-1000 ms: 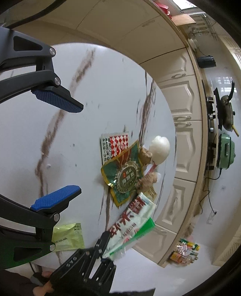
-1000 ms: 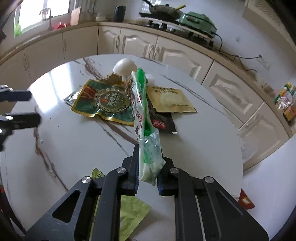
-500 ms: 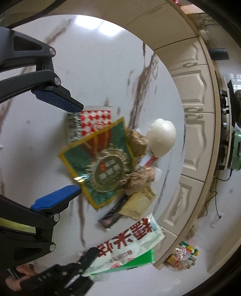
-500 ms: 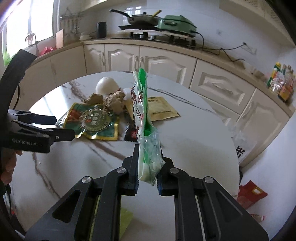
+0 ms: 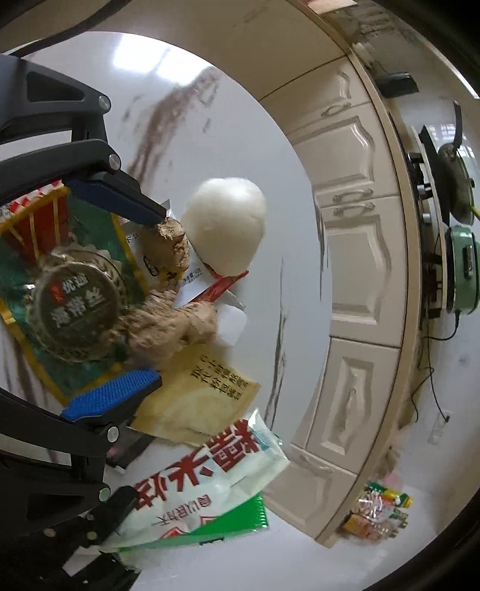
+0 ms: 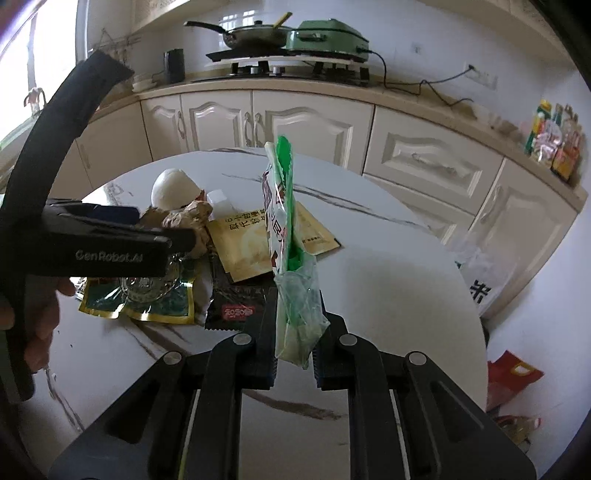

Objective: Collect trash
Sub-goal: 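Lower the left gripper onto the ginger root and grasp it, then carry the ginger and packet over the blue bin and open both grippers, then move both tools back toward the table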

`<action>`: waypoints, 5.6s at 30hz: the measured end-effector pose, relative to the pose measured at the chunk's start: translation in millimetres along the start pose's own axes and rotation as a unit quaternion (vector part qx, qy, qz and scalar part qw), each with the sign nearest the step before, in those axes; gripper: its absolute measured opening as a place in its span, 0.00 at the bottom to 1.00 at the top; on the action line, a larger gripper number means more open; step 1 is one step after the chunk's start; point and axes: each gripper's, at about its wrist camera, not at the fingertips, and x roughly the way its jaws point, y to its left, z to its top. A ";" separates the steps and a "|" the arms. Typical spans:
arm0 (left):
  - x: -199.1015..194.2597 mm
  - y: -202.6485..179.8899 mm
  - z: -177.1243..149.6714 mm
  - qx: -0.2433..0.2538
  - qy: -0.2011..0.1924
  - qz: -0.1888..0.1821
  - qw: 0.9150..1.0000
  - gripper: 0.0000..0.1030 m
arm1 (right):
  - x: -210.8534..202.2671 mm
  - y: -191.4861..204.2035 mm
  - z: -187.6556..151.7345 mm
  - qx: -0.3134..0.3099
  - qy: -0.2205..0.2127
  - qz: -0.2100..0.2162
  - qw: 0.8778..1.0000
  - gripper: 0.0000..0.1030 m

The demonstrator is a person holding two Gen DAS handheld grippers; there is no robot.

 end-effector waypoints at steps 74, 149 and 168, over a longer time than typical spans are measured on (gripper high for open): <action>-92.3 81.6 -70.3 0.001 -0.087 -0.087 0.992 0.39 | -63.3 32.4 0.7 0.026 -0.042 0.058 0.997 0.14; -208.8 391.4 -334.5 -0.291 -0.008 0.128 0.948 0.50 | -67.1 484.5 -105.3 -0.172 0.032 0.155 0.972 0.66; -357.5 222.4 -375.1 -0.200 -0.092 0.048 0.974 0.61 | -238.2 277.9 -156.8 -0.083 0.076 0.259 0.959 0.78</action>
